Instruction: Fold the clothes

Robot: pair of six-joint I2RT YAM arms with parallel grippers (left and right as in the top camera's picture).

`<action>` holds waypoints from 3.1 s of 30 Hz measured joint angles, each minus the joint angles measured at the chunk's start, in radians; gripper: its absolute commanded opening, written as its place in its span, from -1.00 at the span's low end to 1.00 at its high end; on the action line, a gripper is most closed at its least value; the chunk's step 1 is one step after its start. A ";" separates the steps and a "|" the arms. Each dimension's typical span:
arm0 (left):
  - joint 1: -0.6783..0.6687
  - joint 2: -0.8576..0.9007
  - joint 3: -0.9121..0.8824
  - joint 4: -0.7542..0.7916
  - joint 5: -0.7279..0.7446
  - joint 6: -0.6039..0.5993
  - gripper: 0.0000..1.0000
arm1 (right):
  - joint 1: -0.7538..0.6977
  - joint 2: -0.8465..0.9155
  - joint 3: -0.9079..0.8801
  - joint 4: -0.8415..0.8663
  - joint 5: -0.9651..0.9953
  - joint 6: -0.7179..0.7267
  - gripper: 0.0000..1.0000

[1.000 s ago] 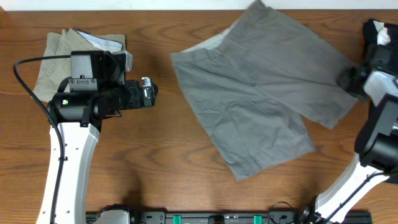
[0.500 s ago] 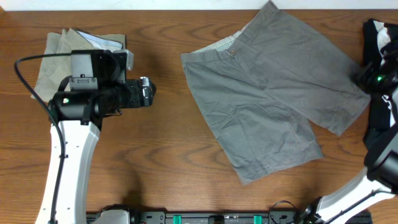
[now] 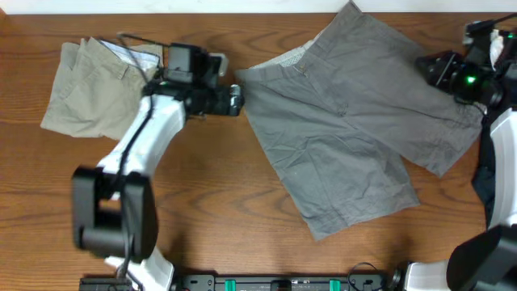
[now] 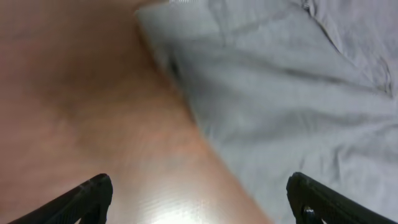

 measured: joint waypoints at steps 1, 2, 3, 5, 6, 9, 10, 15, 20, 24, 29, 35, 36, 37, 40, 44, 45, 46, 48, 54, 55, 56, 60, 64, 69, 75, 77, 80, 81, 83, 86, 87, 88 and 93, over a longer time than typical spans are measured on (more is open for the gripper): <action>-0.005 0.024 0.015 0.018 0.002 -0.007 0.83 | 0.014 -0.006 0.000 -0.023 -0.001 0.001 -0.63; -0.008 0.058 0.034 0.041 0.003 -0.016 0.83 | 0.026 -0.008 0.000 -0.051 0.000 0.000 -0.63; -0.009 0.086 0.050 0.063 0.004 -0.027 0.83 | 0.038 -0.008 0.000 -0.073 0.000 -0.002 -0.63; -0.009 0.149 0.076 0.116 0.005 -0.050 0.83 | 0.060 -0.008 -0.001 -0.123 0.002 -0.014 -0.58; -0.009 0.181 0.080 0.149 0.005 -0.061 0.82 | 0.074 -0.008 -0.001 -0.146 0.008 -0.027 -0.57; -0.009 0.261 0.085 0.202 0.016 -0.088 0.81 | 0.099 -0.008 -0.001 -0.196 0.047 -0.065 -0.57; -0.010 0.286 0.085 0.216 0.024 -0.093 0.79 | 0.109 -0.008 -0.001 -0.210 0.072 -0.073 -0.57; -0.024 0.322 0.096 0.262 0.064 -0.111 0.39 | 0.113 -0.008 -0.001 -0.247 0.154 -0.098 -0.58; -0.046 0.332 0.097 0.268 0.074 -0.120 -0.12 | 0.113 -0.008 -0.001 -0.246 0.187 -0.104 -0.58; -0.054 0.336 0.097 0.254 0.074 -0.123 -0.88 | 0.113 -0.008 -0.001 -0.246 0.198 -0.107 -0.57; -0.045 0.333 0.101 0.167 0.049 -0.150 -0.88 | 0.113 -0.008 -0.001 -0.246 0.245 -0.114 -0.44; 0.010 0.258 0.108 -0.173 -0.156 -0.193 -0.88 | 0.113 -0.008 -0.001 -0.234 0.320 -0.112 -0.42; 0.025 0.245 0.106 -0.230 -0.209 -0.202 -0.88 | 0.113 -0.005 -0.001 -0.225 0.330 -0.105 -0.43; 0.042 0.232 0.105 -0.282 -0.262 -0.212 -0.88 | 0.113 -0.001 -0.002 -0.215 0.338 -0.100 -0.46; 0.087 0.190 0.104 -0.408 -0.394 -0.236 -0.88 | 0.116 0.025 -0.012 -0.191 0.354 -0.082 -0.49; 0.107 0.134 0.103 -0.505 -0.507 -0.272 -0.88 | 0.143 0.113 -0.037 -0.181 0.368 -0.066 -0.55; 0.105 0.123 0.103 -0.519 -0.522 -0.277 -0.88 | 0.156 0.140 -0.043 -0.180 0.368 -0.064 -0.55; 0.104 0.114 0.104 -0.529 -0.533 -0.280 -0.88 | 0.169 0.170 -0.050 -0.180 0.370 -0.061 -0.61; 0.100 0.103 0.103 -0.539 -0.547 -0.288 -0.75 | 0.197 0.236 -0.061 -0.175 0.378 -0.052 -0.81; 0.098 0.100 0.104 -0.569 -0.586 -0.299 0.24 | 0.227 0.412 -0.070 -0.107 0.477 0.048 -0.97; 0.098 0.100 0.103 -0.578 -0.593 -0.299 0.30 | 0.226 0.443 -0.071 -0.088 0.498 0.065 -0.98; 0.098 0.100 0.103 -0.586 -0.599 -0.298 0.33 | 0.224 0.462 -0.071 -0.077 0.507 0.075 -0.97; 0.098 0.098 0.103 -0.599 -0.613 -0.291 0.40 | 0.204 0.478 -0.058 -0.021 0.521 0.101 -0.98; 0.098 0.090 0.103 -0.604 -0.615 -0.286 0.58 | 0.200 0.500 -0.042 0.075 0.567 0.130 -0.97; 0.098 0.065 0.103 -0.592 -0.615 -0.278 0.74 | 0.183 0.549 -0.012 0.250 0.648 0.158 -0.98; 0.098 0.059 0.103 -0.570 -0.584 -0.275 0.75 | 0.098 0.606 0.006 0.458 0.546 0.131 -0.93; 0.098 0.059 0.103 -0.556 -0.561 -0.275 0.75 | 0.069 0.620 0.014 0.481 0.462 0.116 -0.86; 0.098 0.059 0.103 -0.554 -0.537 -0.275 0.58 | 0.039 0.624 0.024 0.469 0.341 0.103 -0.70; 0.098 0.059 0.103 -0.557 -0.533 -0.278 0.22 | 0.032 0.623 0.028 0.461 0.305 0.100 -0.64; 0.098 0.059 0.103 -0.573 -0.525 -0.271 -0.13 | 0.012 0.608 0.034 0.428 0.226 0.090 -0.53; 0.098 0.043 0.102 -0.590 -0.516 -0.257 -0.10 | -0.020 0.528 0.034 0.331 0.146 0.064 -0.41; 0.098 0.026 0.102 -0.588 -0.515 -0.255 -0.05 | -0.033 0.473 0.034 0.285 0.124 0.048 -0.34; 0.098 0.005 0.102 -0.586 -0.513 -0.253 -0.01 | -0.040 0.438 0.034 0.256 0.116 0.037 -0.30; 0.098 -0.214 0.099 -0.571 -0.509 -0.242 0.52 | -0.065 0.123 0.050 0.047 0.128 -0.013 -0.21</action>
